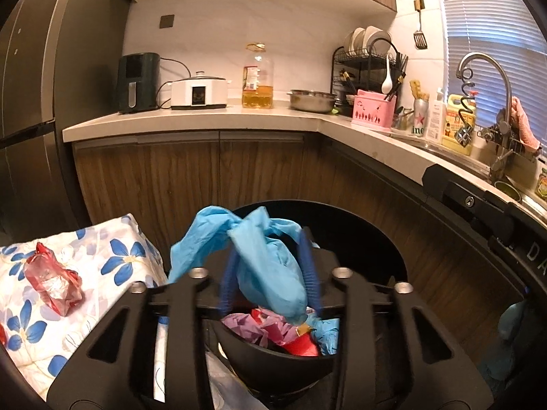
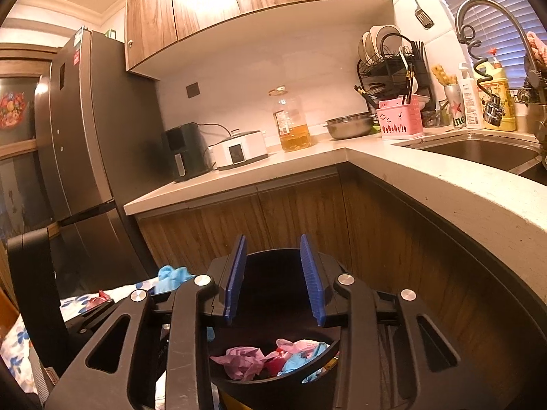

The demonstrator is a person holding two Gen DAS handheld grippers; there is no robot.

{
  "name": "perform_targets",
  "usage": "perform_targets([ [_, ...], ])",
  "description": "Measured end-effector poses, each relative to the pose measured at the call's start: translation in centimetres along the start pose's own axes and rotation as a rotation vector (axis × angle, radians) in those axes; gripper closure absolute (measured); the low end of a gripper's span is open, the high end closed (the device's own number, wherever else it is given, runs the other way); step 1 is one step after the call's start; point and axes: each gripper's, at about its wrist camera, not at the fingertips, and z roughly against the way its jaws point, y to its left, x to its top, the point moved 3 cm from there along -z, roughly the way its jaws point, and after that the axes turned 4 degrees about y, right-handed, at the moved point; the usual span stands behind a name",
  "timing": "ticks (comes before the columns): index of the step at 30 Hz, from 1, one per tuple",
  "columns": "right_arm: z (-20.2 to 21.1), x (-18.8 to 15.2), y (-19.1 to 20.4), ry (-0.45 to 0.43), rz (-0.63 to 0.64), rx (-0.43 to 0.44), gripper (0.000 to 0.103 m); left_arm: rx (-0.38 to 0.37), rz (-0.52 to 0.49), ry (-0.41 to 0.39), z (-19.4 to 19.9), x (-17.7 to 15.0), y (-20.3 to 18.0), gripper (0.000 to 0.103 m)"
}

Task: Collect trash
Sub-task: 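Open both tools to drop the blue gloves into the bin, then move both open tools back over the table trash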

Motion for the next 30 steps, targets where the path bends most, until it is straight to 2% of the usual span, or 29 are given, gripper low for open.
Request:
perform_targets([
  [5,0.2,0.0,0.3,-0.006,0.001,-0.001,0.066,-0.014,0.018,-0.009,0.6,0.0,0.2,0.049],
  [9,0.6,0.1,0.3,-0.015,-0.003,-0.006,0.064,-0.019,-0.009,-0.008,0.8,-0.1,-0.3,0.046],
  [14,0.8,0.2,0.2,-0.017,0.002,-0.01,0.063,-0.005,0.02,-0.007,1.3,-0.4,0.5,0.046],
  [17,0.8,0.2,0.3,-0.015,0.002,-0.007,0.06,0.019,0.048,-0.024,2.3,-0.4,1.4,0.039],
  [23,1.0,-0.3,1.3,-0.006,0.005,0.013,0.053,0.134,0.111,-0.076,5.4,-1.0,4.3,0.031],
  [30,1.1,-1.6,3.8,0.019,0.034,0.047,0.048,0.356,0.176,-0.13,10.5,-3.4,10.1,0.029],
])
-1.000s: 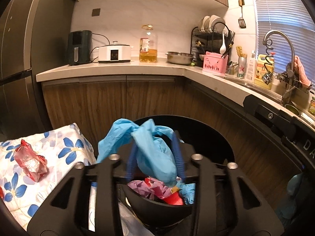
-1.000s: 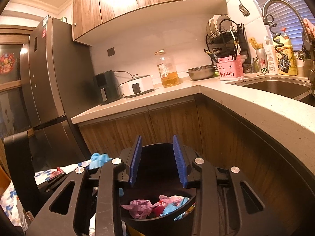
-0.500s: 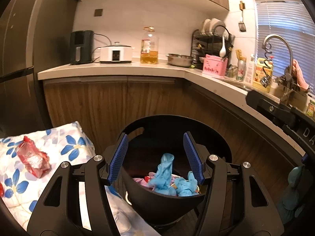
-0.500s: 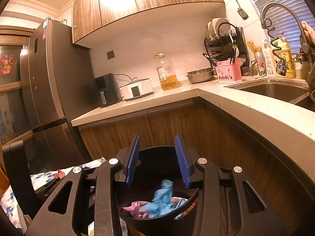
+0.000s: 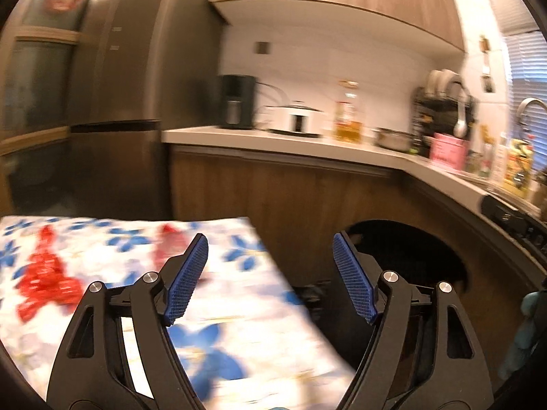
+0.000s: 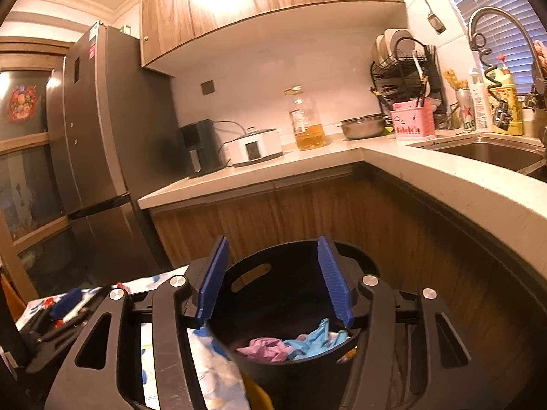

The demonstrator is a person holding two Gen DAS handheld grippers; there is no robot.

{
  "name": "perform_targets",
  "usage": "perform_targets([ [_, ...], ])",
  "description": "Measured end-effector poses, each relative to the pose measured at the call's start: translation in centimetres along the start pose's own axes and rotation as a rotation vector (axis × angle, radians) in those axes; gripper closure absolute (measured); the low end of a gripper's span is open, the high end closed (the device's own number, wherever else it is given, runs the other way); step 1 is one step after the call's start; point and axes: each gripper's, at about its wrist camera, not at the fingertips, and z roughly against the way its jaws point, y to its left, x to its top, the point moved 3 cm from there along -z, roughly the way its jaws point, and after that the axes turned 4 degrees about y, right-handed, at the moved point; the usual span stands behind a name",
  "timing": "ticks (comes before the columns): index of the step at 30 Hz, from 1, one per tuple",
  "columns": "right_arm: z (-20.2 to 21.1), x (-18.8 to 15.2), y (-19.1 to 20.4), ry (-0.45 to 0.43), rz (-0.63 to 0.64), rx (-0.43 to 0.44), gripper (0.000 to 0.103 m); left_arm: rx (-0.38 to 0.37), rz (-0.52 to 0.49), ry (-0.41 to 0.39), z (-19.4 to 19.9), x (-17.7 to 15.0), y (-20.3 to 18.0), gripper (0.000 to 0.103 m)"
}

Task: Collect trash
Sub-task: 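Move both open tools back over the table trash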

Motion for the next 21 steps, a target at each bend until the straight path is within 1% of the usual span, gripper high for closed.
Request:
perform_targets([
  [1,-0.1,-0.3,0.5,0.006,0.004,0.009,0.048,0.021,0.008,-0.002,0.3,-0.2,1.0,0.029],
  [2,-0.1,-0.5,1.0,0.011,0.007,0.015,0.048,0.063,0.021,-0.002,0.6,-0.4,2.8,0.029],
  [4,-0.2,-0.9,2.0,0.018,0.014,0.025,0.047,0.116,0.041,0.002,0.9,-0.7,5.2,0.029],
  [5,-0.3,-1.1,2.6,0.023,0.016,0.035,0.047,0.161,0.062,0.006,1.1,-0.9,7.1,0.029],
  [8,-0.4,-1.5,4.2,0.029,0.026,0.055,0.046,0.252,0.097,0.017,1.5,-1.2,10.8,0.029],
  [12,-0.9,-2.3,7.2,0.046,0.055,0.093,0.046,0.353,0.146,0.022,1.8,-1.4,15.9,0.029],
  [17,-2.1,-3.1,10.6,0.066,0.093,0.132,0.046,0.427,0.177,0.032,1.4,-1.4,20.3,0.029],
  [21,-3.5,-4.0,13.5,0.088,0.115,0.166,0.046,0.461,0.192,0.053,0.4,-1.6,22.4,0.029],
])
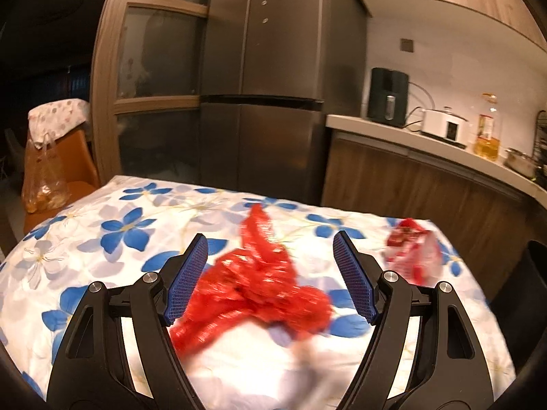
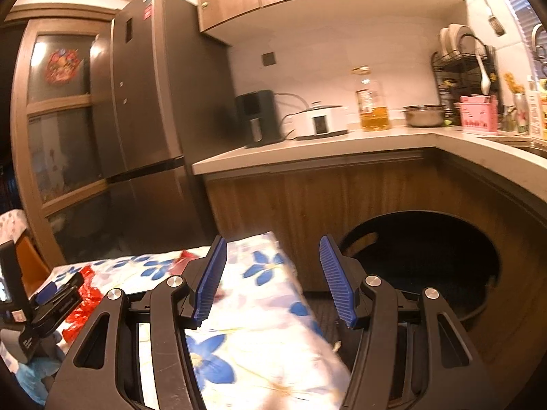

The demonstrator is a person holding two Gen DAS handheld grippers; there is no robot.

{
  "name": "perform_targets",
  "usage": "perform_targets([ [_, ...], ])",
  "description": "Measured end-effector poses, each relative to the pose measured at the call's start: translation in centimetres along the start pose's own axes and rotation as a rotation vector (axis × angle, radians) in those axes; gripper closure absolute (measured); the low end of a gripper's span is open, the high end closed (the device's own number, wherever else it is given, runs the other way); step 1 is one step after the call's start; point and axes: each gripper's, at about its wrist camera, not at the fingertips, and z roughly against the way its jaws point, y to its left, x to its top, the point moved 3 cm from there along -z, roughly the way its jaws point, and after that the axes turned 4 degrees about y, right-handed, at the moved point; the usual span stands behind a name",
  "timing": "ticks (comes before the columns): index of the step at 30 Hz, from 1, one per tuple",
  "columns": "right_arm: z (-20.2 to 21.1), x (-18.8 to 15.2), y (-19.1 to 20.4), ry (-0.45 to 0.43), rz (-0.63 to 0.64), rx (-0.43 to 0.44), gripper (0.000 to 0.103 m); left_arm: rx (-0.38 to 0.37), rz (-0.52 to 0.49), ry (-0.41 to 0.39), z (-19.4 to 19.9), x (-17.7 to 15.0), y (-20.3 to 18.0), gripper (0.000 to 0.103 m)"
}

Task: Collect trash
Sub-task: 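Move both open tools back over the table trash, then grasp the red plastic bag with the left tool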

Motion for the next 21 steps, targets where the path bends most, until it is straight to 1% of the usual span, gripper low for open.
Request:
perform_targets([
  [2,-1.0,-0.2,1.3,0.009,0.008,0.015,0.046,-0.006,0.013,0.021,-0.9,-0.1,0.4,0.029],
  [4,-2.1,-0.4,2.6,0.015,0.02,0.032,0.046,-0.027,0.023,0.056,-1.9,-0.3,0.7,0.029],
  [6,-3.4,-0.7,4.2,0.029,0.037,0.046,0.046,-0.045,0.036,0.091,-2.8,-0.6,0.9,0.032],
  [7,-3.9,-0.8,4.8,0.035,0.043,0.053,0.046,-0.052,0.041,0.105,-3.1,-0.8,0.9,0.037],
  [8,-4.7,-0.9,5.5,0.045,0.052,0.06,0.046,-0.071,0.054,0.132,-3.6,-1.0,1.1,0.044],
  [10,-5.9,-1.2,6.9,0.064,0.067,0.073,0.046,-0.099,0.078,0.156,-4.1,-1.4,1.5,0.052],
  [14,-8.3,-2.1,9.0,0.1,0.101,0.079,0.046,-0.138,0.098,0.168,-4.4,-1.8,1.7,0.069],
  [19,-10.9,-2.9,10.5,0.127,0.11,0.065,0.046,-0.16,0.108,0.15,-3.9,-2.2,1.9,0.077],
  [21,-11.9,-3.0,11.1,0.134,0.122,0.06,0.046,-0.173,0.13,0.149,-3.8,-2.3,2.4,0.078],
])
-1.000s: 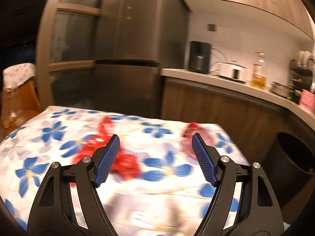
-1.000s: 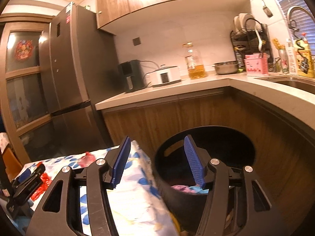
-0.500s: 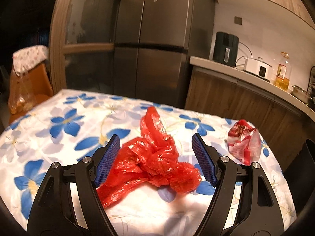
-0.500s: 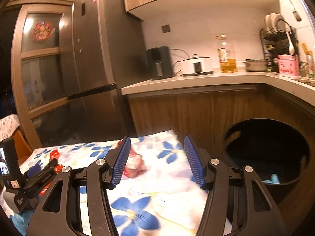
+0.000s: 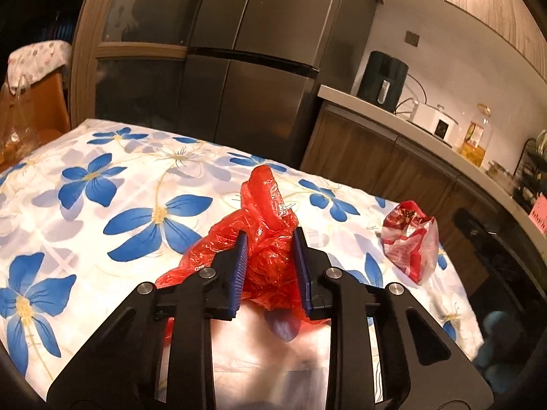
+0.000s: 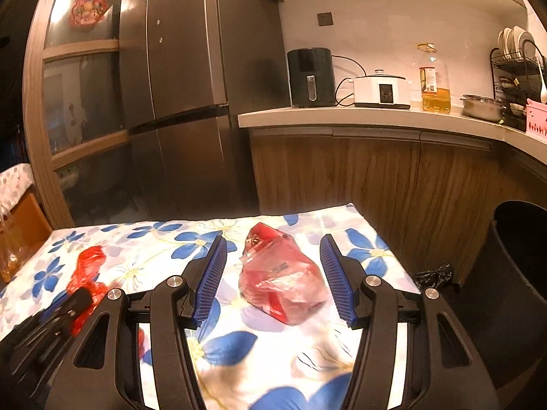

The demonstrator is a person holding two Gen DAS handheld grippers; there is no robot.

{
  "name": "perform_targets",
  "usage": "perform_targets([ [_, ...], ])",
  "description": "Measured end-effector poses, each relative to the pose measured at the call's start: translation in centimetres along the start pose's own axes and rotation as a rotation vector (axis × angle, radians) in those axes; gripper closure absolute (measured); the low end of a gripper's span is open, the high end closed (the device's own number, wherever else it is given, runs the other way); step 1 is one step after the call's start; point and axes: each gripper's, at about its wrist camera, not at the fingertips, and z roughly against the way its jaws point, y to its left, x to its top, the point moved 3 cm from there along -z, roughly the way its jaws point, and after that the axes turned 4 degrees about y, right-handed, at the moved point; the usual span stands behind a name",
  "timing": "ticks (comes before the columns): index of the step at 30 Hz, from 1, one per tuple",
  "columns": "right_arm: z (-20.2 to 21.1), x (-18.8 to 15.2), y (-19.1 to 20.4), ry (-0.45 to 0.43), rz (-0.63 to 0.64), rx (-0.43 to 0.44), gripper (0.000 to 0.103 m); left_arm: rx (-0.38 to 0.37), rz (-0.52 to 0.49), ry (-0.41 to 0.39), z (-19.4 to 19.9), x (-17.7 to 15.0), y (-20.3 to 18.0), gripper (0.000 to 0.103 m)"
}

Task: Collect trash
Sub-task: 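Grasp the red plastic bag with the left tool, then grasp the red-and-white printed bag with the right tool while the left tool holds the red bag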

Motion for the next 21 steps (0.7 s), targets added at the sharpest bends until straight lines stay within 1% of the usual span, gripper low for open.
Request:
perform_targets([
  [3,-1.3,0.3,0.6,0.01,0.018,-0.01,0.046,-0.016,0.022,-0.003,0.2,-0.1,0.4,0.078],
  [6,-2.6,0.2,0.9,0.038,0.023,-0.02,0.046,-0.023,0.025,-0.006,0.3,-0.1,0.4,0.078],
  [10,-4.5,-0.5,0.6,0.107,0.015,-0.026,0.047,-0.03,0.023,-0.007,0.4,-0.2,0.3,0.078],
  [13,-5.3,-0.9,0.0,0.145,-0.016,-0.021,0.058,-0.037,0.024,-0.006,0.4,-0.3,0.3,0.078],
  [15,-5.7,-1.1,-0.3,0.163,-0.033,-0.017,0.063,-0.039,0.027,-0.006,0.4,-0.3,0.4,0.078],
  [19,-6.2,-1.4,-0.3,0.187,-0.039,-0.011,0.082,-0.04,0.026,-0.007,0.4,-0.3,0.4,0.078],
  [21,-6.1,-1.4,-0.4,0.183,-0.044,-0.004,0.084,-0.04,0.028,-0.006,0.4,-0.3,0.4,0.078],
])
